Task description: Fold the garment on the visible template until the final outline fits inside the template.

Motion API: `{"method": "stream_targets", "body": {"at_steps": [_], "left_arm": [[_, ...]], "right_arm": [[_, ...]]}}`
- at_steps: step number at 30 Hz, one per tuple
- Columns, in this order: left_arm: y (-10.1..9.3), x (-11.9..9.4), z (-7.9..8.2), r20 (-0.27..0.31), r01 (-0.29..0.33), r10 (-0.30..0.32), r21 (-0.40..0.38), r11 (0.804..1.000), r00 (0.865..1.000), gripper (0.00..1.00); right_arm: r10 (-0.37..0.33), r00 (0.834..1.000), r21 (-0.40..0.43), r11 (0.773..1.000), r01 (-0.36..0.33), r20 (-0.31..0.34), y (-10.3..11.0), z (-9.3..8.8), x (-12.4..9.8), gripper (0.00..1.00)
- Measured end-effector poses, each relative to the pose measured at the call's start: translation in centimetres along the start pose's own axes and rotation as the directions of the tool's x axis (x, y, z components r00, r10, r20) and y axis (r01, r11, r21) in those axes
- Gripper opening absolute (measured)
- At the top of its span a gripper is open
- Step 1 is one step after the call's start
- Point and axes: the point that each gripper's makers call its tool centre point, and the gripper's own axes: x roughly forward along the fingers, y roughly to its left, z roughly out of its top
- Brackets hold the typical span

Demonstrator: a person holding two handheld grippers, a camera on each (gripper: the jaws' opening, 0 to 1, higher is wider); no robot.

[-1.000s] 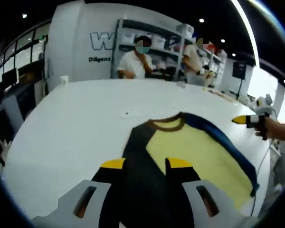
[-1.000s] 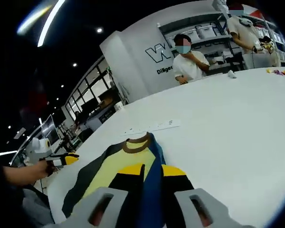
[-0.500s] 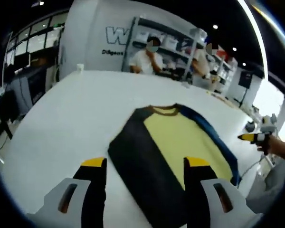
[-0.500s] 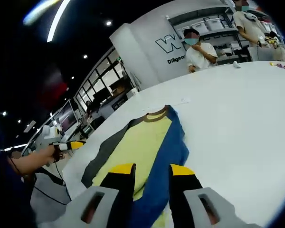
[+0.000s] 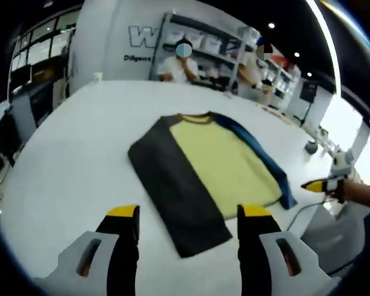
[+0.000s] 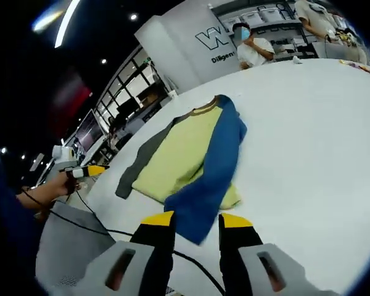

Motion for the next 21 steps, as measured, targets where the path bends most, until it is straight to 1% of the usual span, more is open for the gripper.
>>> {"method": "stream_targets", "body": {"at_steps": [3,5,7,9,12,13,15,16,18,21], "left_arm": [[-0.4,-0.5,-0.4,0.002,0.012,-0.012,0.006,1.000,1.000,0.60],[-0.8,-0.8,-0.6,0.004,0.016,-0.016,0.008,1.000,1.000,0.59],[-0.8,-0.9,-0.7,0.001,0.019,-0.019,0.009,1.000,1.000,0.59],[-0.9,-1.0,-0.9,-0.002,0.022,-0.022,0.013,1.000,1.000,0.58],[-0.8,-1.2,-1.4,-0.013,0.021,-0.021,0.021,1.000,1.000,0.57],[-0.7,-1.3,-1.6,-0.017,0.021,-0.020,0.023,1.000,1.000,0.57],[-0.7,-1.8,-1.9,-0.022,0.021,-0.021,0.019,1.000,1.000,0.57],[-0.6,-1.9,-2.1,-0.022,0.023,-0.022,0.018,1.000,1.000,0.57],[-0.8,-2.1,-2.3,-0.020,0.025,-0.025,0.018,1.000,0.999,0.57],[-0.8,-2.1,-2.5,-0.023,0.028,-0.028,0.015,1.000,0.999,0.56]], "right_arm": [[-0.012,1.000,-0.005,1.000,0.012,-0.018,0.1,-0.8,0.4,0.20],[-0.026,0.999,-0.019,0.999,0.025,-0.037,0.3,-1.6,0.7,0.21],[-0.034,0.998,-0.021,0.999,0.033,-0.043,0.4,-2.0,0.8,0.21],[-0.039,0.998,0.006,0.999,0.039,-0.044,0.8,-2.5,0.9,0.20],[-0.042,0.998,0.014,0.999,0.043,-0.046,0.9,-2.6,0.9,0.18],[-0.069,0.995,0.020,0.997,0.070,-0.069,0.8,-3.2,1.0,0.16],[-0.084,0.995,0.029,0.996,0.086,-0.051,0.8,-2.8,1.1,0.13],[-0.096,0.994,0.053,0.994,0.098,-0.045,0.5,-2.7,1.2,0.13],[-0.094,0.995,0.084,0.992,0.097,-0.034,0.3,-2.5,1.3,0.12],[-0.092,0.995,0.064,0.993,0.094,-0.037,0.6,-2.4,1.9,0.05]]}}
